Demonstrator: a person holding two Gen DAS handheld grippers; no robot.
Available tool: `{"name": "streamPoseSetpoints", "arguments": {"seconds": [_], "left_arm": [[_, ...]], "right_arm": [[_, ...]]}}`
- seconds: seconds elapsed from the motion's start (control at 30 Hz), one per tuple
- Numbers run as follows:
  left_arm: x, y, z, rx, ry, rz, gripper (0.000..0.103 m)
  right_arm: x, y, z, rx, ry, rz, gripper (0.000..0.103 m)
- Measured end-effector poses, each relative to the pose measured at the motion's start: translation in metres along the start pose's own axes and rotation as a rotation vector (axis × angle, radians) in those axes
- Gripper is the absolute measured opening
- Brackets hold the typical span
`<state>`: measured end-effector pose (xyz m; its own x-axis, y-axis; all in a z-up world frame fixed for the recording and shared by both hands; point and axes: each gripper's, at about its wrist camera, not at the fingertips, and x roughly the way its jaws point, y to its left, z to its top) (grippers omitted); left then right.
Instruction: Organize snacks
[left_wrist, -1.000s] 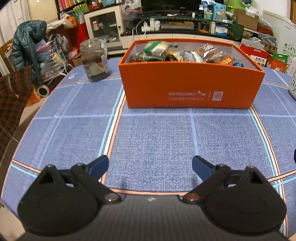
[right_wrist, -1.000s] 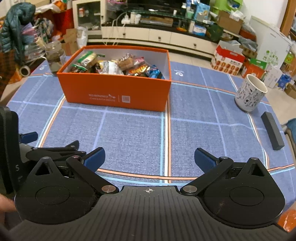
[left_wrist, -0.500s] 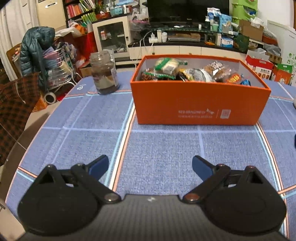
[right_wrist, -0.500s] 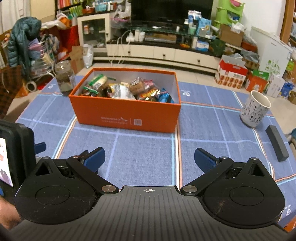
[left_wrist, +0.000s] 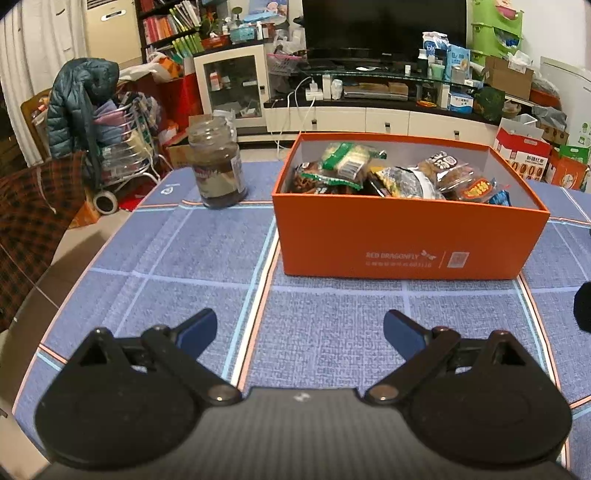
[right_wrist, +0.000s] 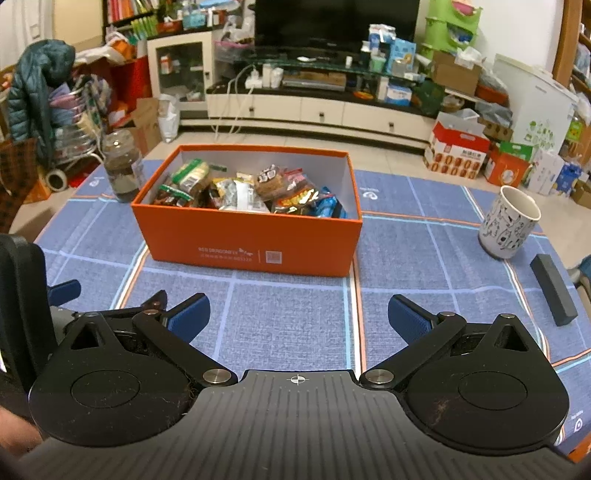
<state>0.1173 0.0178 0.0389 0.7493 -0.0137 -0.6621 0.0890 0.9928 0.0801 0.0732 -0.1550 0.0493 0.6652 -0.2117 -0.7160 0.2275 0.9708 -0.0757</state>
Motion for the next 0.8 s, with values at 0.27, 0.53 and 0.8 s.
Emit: {"name": "streamPoseSetpoints", "arguments": {"seconds": [0.27, 0.53, 0.8], "left_arm": [[0.0009, 0.0010, 0.0043, -0.006, -0.002, -0.004, 0.096], [-0.0014, 0.0026, 0.0076, -0.025, -0.007, -0.008, 0.096], [-0.0083, -0.0025, 0.0067, 0.009, -0.036, 0.007, 0.096]], "right_arm": [[0.0031, 0.0009, 0.0001, 0.003, 0.009, -0.007, 0.096], [0.0035, 0.0010, 0.0003, 0.004, 0.009, -0.007, 0.096], [0.0037, 0.0009, -0.0002, 0.003, 0.009, -0.008, 0.096]]}}
